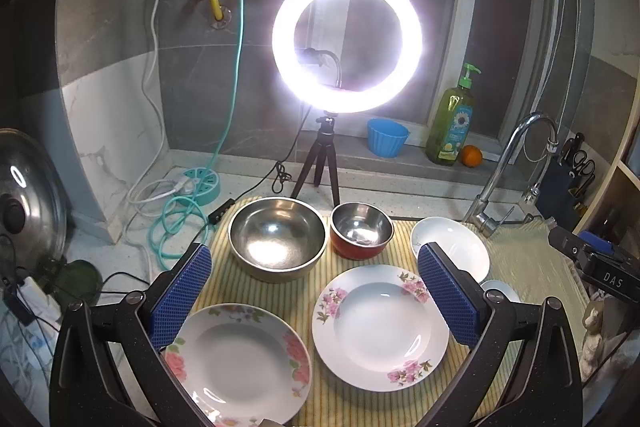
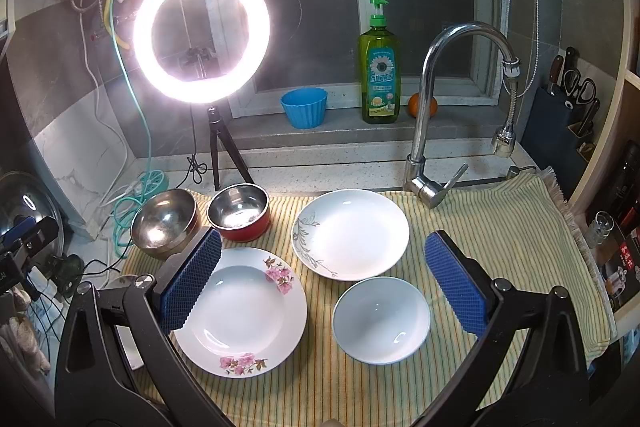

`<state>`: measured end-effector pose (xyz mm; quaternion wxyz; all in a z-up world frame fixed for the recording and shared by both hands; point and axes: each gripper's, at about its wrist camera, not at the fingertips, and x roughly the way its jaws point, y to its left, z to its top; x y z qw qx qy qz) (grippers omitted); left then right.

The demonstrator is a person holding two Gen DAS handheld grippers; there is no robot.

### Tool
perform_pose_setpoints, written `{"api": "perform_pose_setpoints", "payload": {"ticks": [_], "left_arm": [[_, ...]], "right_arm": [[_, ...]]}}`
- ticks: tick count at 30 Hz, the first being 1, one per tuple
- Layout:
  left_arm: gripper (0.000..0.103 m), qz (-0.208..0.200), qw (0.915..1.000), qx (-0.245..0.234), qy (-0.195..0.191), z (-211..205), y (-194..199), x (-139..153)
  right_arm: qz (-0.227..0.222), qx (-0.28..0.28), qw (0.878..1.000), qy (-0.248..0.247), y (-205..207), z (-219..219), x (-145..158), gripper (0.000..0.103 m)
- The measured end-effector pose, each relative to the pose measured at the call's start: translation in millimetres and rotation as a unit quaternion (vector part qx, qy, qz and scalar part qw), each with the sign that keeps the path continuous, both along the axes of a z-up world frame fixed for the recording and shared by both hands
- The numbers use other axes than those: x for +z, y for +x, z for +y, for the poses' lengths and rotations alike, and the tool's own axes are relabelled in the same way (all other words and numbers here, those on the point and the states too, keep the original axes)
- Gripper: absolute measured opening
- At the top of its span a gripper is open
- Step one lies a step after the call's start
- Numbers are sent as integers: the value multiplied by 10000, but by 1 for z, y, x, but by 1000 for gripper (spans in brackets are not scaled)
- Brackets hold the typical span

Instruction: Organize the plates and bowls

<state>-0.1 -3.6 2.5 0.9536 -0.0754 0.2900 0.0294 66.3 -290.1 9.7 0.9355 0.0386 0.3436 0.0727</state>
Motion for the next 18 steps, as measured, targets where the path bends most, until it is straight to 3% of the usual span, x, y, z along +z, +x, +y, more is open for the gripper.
{"api": "perform_pose_setpoints", "payload": {"ticks": [18], "left_arm": [[102,15,10000,0,-8,0,-1,-1]], "right_arm": [[74,20,10000,30,-1,3,-2,103]]}}
